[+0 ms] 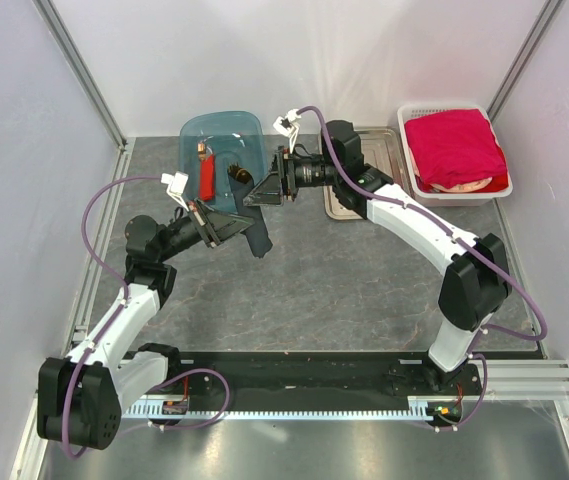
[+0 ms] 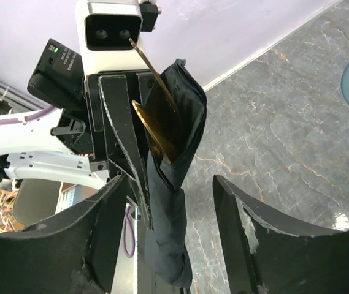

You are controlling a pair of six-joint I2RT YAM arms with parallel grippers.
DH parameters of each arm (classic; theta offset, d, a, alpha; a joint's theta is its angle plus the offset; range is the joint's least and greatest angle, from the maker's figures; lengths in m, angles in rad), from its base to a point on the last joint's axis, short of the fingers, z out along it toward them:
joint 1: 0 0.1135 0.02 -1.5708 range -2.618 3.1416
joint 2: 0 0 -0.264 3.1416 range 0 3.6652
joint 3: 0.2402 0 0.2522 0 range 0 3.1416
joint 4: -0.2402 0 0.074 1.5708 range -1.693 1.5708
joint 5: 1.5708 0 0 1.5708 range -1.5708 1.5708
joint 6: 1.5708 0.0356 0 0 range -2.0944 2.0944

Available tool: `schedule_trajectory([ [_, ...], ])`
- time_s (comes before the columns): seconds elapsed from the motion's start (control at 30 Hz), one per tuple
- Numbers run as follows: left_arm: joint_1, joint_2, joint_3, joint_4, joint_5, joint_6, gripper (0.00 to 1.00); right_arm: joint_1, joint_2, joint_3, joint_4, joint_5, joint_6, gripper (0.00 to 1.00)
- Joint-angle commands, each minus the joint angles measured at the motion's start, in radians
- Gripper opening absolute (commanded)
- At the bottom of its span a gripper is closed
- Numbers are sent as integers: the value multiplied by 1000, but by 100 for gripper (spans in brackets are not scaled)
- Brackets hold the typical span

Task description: Place the utensils on the paper napkin and roll it up

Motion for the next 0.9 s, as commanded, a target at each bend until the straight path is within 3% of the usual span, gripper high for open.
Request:
schedule_trajectory([
  [0.0,-2,-9,40,57,-8,9,2,-5,-50,-53,13,-8,-16,66],
  [0.3,-2,10,46,82,-16,-2,2,-5,-127,-258,172,-48,112,58],
  [0.37,-2,15,43,83,-17,-3,2,-5,-127,-263,183,-51,119,43],
  [0.47,-2,18,43,83,-25,-8,2,-5,-118,-259,220,-65,154,32],
  [0.5,-2,21,44,83,-28,-7,2,-3,-116,-258,238,-68,157,24],
  [0.53,-2,23,49,83,-28,-8,2,-3,-118,-258,243,-68,157,0],
  [0.67,-2,30,58,83,-30,-11,2,-2,-115,-263,240,-70,158,0],
  [0.7,0,30,60,85,-33,-11,2,-2,-113,-263,228,-67,152,18],
  [0.8,0,38,66,89,-37,-17,2,-2,-122,-274,198,-53,131,55],
  [0.87,0,44,69,94,-42,-25,2,0,-126,-286,200,-54,132,58],
])
